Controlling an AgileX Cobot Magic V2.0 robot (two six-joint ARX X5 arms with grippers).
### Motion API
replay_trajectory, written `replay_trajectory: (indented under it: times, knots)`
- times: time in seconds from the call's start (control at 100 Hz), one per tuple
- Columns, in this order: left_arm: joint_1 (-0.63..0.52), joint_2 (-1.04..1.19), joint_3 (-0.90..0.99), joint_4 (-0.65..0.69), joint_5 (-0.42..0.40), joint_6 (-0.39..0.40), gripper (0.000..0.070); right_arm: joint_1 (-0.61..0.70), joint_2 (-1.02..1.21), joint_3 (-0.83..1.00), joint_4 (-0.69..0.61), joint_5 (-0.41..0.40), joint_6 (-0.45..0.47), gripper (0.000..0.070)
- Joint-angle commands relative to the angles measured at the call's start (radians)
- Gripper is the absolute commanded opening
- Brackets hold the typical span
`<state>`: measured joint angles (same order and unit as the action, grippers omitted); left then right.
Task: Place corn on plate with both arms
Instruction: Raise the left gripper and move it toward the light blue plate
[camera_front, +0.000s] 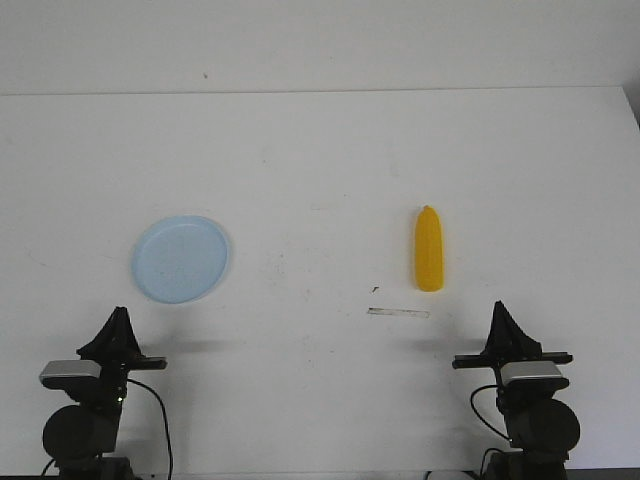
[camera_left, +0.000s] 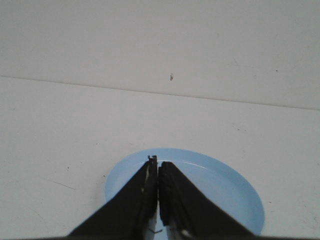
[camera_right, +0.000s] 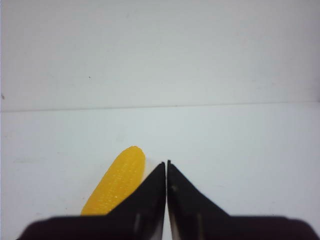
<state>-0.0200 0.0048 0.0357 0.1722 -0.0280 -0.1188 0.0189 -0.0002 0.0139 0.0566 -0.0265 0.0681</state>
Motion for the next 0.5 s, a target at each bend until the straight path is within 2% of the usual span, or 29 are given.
replay_trajectory:
  times: [0.0, 0.25, 0.49]
  knots:
    - [0.000, -0.001, 0.016, 0.015, -0.002, -0.006, 0.0001, 0.001, 0.001, -0.001, 0.011, 0.000, 0.005, 0.0002]
    - [0.000, 0.074, 0.149, 0.011, -0.003, -0.006, 0.0001, 0.001, 0.001, -0.001, 0.011, 0.000, 0.005, 0.0002]
    - [0.000, 0.315, 0.331, 0.008, -0.003, -0.006, 0.0001, 0.001, 0.001, -0.001, 0.011, 0.000, 0.005, 0.0002]
